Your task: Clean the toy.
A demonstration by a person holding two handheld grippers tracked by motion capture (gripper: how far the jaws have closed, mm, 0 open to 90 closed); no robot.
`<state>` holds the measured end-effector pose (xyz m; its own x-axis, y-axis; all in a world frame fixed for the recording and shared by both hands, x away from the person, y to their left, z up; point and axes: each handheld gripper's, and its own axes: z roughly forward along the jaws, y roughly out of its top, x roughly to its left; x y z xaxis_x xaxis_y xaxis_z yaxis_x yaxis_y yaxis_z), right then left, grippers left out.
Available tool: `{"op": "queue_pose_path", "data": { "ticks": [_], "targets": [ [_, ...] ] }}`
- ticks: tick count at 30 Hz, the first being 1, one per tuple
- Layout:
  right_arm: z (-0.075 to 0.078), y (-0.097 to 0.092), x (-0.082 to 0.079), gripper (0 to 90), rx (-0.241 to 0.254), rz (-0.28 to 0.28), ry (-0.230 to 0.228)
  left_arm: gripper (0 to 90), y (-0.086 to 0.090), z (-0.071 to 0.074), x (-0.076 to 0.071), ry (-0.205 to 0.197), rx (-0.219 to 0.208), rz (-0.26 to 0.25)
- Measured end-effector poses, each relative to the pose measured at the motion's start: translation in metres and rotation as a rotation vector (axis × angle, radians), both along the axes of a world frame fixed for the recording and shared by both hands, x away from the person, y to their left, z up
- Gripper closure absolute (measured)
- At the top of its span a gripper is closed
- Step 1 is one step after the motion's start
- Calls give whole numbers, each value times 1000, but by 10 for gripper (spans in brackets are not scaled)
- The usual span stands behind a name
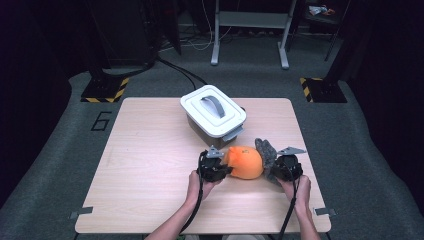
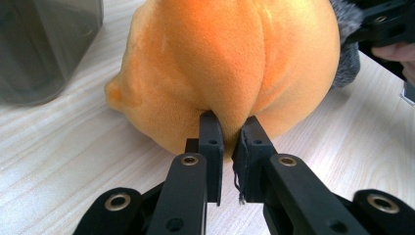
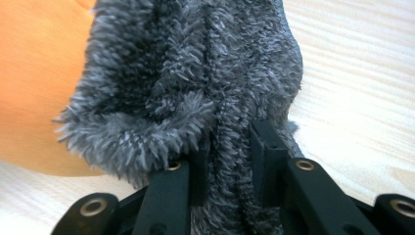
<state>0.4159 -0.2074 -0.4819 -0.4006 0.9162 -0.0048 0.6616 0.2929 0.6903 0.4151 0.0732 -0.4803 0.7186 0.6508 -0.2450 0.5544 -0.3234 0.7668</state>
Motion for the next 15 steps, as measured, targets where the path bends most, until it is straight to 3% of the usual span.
{"op": "queue_pose_path", "data": {
  "ticks": [5, 8, 15],
  "targets": [
    [2, -5, -1, 720, 10, -11, -9, 825, 0, 0, 0, -5, 1, 5],
    [12, -8, -6, 720, 20, -19, -40, 824, 2, 0, 0, -7, -1, 7],
    [42, -3, -20, 720, 43, 30, -123, 824, 2, 0, 0, -19, 5, 5]
  ]
}}
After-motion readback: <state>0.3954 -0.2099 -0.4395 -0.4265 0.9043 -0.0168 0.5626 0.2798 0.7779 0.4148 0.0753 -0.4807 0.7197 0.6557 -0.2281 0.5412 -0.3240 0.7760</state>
